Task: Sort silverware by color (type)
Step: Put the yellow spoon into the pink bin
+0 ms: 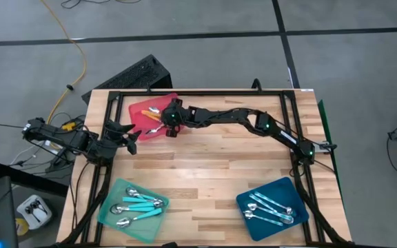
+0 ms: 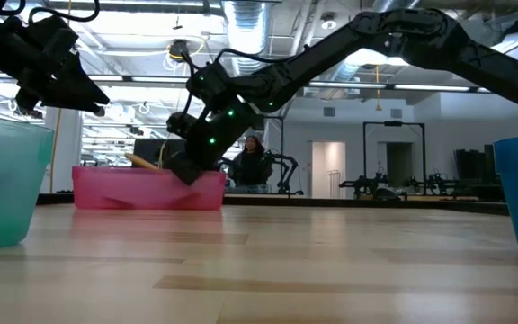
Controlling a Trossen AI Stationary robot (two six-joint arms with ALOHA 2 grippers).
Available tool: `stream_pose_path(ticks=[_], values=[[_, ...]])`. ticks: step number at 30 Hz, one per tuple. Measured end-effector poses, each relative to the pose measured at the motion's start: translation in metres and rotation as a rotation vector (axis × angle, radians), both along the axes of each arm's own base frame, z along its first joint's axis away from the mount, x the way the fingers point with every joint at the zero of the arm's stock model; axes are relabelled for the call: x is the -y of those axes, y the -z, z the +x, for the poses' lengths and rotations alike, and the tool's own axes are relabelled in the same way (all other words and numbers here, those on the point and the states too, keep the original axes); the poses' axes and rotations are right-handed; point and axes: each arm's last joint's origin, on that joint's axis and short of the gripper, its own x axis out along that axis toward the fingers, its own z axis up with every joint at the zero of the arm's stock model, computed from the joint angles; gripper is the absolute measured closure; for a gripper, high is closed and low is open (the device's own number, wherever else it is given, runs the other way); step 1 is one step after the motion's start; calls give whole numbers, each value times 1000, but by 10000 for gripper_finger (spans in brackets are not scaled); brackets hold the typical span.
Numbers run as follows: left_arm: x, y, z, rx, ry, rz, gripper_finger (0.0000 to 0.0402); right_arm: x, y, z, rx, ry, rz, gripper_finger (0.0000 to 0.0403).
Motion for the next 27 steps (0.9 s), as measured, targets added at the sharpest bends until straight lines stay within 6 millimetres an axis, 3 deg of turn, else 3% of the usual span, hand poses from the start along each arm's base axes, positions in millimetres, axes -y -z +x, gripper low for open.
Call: stream_pose_path(ticks=[13,19,27], values=[[0,0,0,1,-7,5,212,-11,-12,6,-14,-73,-49,358],[0,0,0,2,-7,5,212,-9,-6,4,-61,-77,-52,358],[0,0,0,4,-12,7,212,-22,-5,6,-119,-143,-129,358]])
